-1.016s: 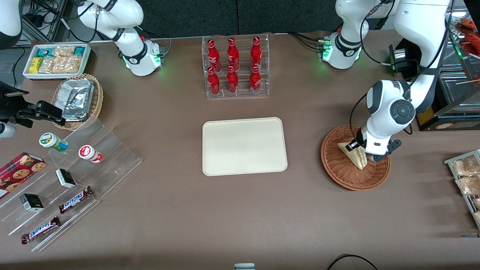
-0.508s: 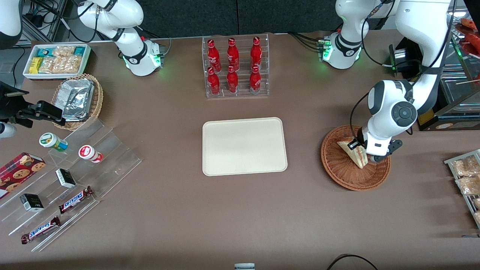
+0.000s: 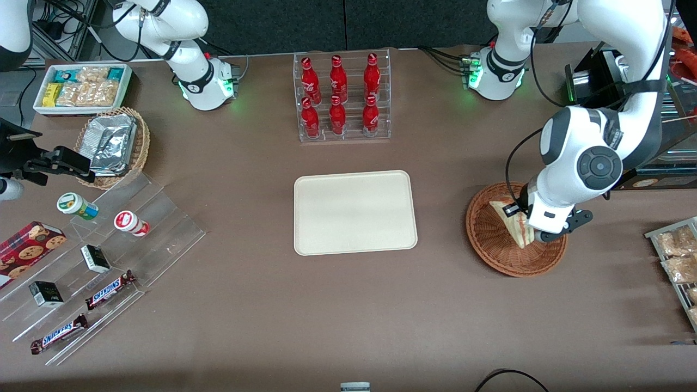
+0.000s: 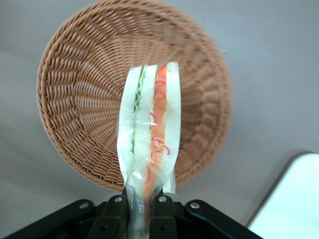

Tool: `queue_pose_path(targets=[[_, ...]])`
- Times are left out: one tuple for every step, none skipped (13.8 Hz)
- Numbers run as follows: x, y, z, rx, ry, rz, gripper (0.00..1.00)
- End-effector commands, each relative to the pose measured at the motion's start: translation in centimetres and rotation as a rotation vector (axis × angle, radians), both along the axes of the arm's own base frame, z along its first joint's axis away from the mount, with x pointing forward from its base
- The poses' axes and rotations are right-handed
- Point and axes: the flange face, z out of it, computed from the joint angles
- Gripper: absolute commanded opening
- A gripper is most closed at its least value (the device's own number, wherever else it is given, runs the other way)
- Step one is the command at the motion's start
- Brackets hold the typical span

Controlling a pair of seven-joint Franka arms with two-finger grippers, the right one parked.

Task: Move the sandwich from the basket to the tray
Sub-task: 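Lift the sandwich and carry it with the left gripper over the tray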

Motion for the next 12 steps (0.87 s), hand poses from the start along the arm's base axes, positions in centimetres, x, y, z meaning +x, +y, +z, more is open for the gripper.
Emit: queue_pose_path(targets=[[-0.2, -4.9, 1.7, -0.003, -0.013, -0.103, 0.00], [-0.8, -7.1, 1.5, -0.004, -0.012, -0.143, 0.00], [-1.4, -9.3, 1.3, -0.005, -0.015, -0.195, 0.00], [-1.7, -11.7, 1.3, -0.015, -0.018, -0.243, 0.00], [-2.0, -13.8, 1.3, -0.022, -0.019, -0.273, 0.00], [-2.0, -15.6, 0.8, -0.030, -0.018, -0.291, 0.00], [-2.3, -18.4, 0.7, -0.056, -0.017, -0.317, 0.00], [-2.6, -20.6, 0.4, -0.081, -0.010, -0.330, 0.00], [-2.5, -22.1, 0.0, -0.103, -0.005, -0.326, 0.00], [-2.7, -24.1, -0.5, -0.114, 0.000, -0.334, 0.00], [-3.0, -26.3, -0.7, -0.120, -0.004, -0.342, 0.00], [-3.3, -28.2, -1.2, -0.121, -0.003, -0.330, 0.00]])
